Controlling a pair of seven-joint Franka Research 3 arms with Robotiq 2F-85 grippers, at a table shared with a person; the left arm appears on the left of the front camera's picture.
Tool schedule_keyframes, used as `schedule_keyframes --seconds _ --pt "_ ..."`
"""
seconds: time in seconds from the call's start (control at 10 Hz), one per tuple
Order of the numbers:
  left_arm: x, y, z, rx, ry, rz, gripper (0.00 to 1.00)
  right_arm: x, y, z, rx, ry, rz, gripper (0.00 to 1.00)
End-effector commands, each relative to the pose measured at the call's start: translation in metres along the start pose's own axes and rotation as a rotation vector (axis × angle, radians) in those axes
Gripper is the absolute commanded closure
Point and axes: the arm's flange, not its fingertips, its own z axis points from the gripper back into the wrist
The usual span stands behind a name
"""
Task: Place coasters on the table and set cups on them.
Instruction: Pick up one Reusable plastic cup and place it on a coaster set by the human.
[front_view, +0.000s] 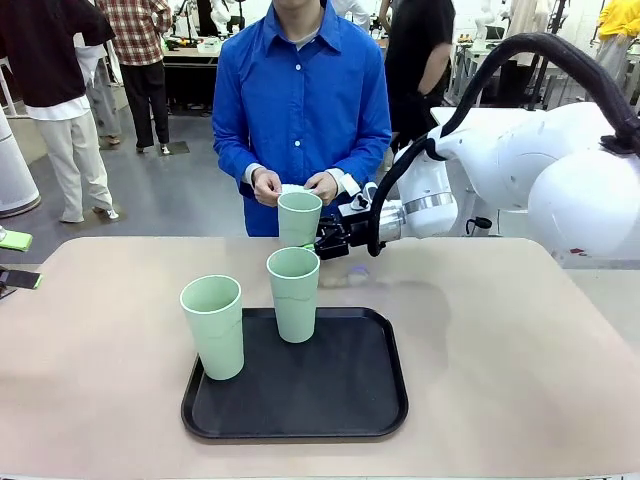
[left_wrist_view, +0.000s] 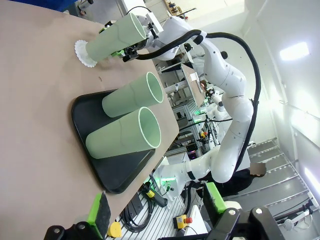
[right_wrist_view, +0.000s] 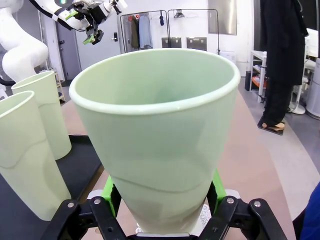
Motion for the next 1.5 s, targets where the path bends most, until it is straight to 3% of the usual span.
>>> schedule_keyframes --seconds 0.0,1.4 --pt "0.0 0.0 0.001 -0.011 -0.008 -0.007 0.0 0.002 -0.009 -0.005 0.007 -0.001 0.011 0.18" --pt "0.0 0.0 0.001 -0.011 -0.008 -0.007 0.0 -0.021 -0.015 -0.003 -0.007 0.022 -0.029 0.18"
